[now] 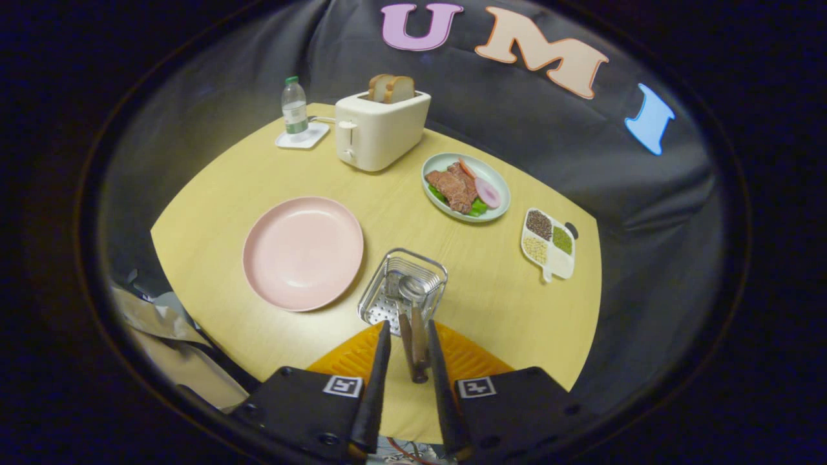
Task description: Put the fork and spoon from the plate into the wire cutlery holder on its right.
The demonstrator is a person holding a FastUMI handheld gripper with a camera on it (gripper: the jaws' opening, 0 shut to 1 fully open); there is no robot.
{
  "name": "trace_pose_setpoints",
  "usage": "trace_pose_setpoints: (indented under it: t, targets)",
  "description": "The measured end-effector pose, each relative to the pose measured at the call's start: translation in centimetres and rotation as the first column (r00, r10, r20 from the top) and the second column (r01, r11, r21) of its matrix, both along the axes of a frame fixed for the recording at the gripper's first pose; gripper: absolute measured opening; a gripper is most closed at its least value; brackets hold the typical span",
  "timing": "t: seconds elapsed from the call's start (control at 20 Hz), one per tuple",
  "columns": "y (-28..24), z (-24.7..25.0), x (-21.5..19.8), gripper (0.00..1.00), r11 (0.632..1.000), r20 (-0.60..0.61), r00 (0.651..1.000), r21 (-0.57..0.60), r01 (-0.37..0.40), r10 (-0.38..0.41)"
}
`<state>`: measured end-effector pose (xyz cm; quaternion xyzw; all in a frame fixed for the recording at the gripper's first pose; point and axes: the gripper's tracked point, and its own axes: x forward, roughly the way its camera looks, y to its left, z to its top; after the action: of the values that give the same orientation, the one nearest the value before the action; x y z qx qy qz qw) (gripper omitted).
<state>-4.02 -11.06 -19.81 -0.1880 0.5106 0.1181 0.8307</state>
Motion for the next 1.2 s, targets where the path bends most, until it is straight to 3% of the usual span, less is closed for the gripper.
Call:
trace_pose_setpoints:
  t: [0.1, 0.3, 0.45, 0.65, 0.95, 1.2]
  targets:
    - [0.9, 0.6, 0.0, 0.63, 0.999, 0.028, 1.000, 0.038, 0.010, -0.011]
    - [2.7, 2.5, 0.4, 0.83, 0.994, 0.136, 0.990, 0.108, 0.017, -0.032]
    - [4.9, 4.9, 0.9, 0.98, 0.985, 0.269, 0.961, 0.173, 0.011, -0.058]
    - [6.9, 8.3, 1.4, 0.98, 0.966, 0.413, 0.897, 0.255, 0.049, -0.155]
    - [8.0, 13.4, 2.6, 0.98, 0.911, 0.571, 0.745, 0.396, 0.116, -0.343]
    - [7.7, 15.8, 3.1, 0.98, 0.916, 0.690, 0.630, 0.392, 0.089, -0.357]
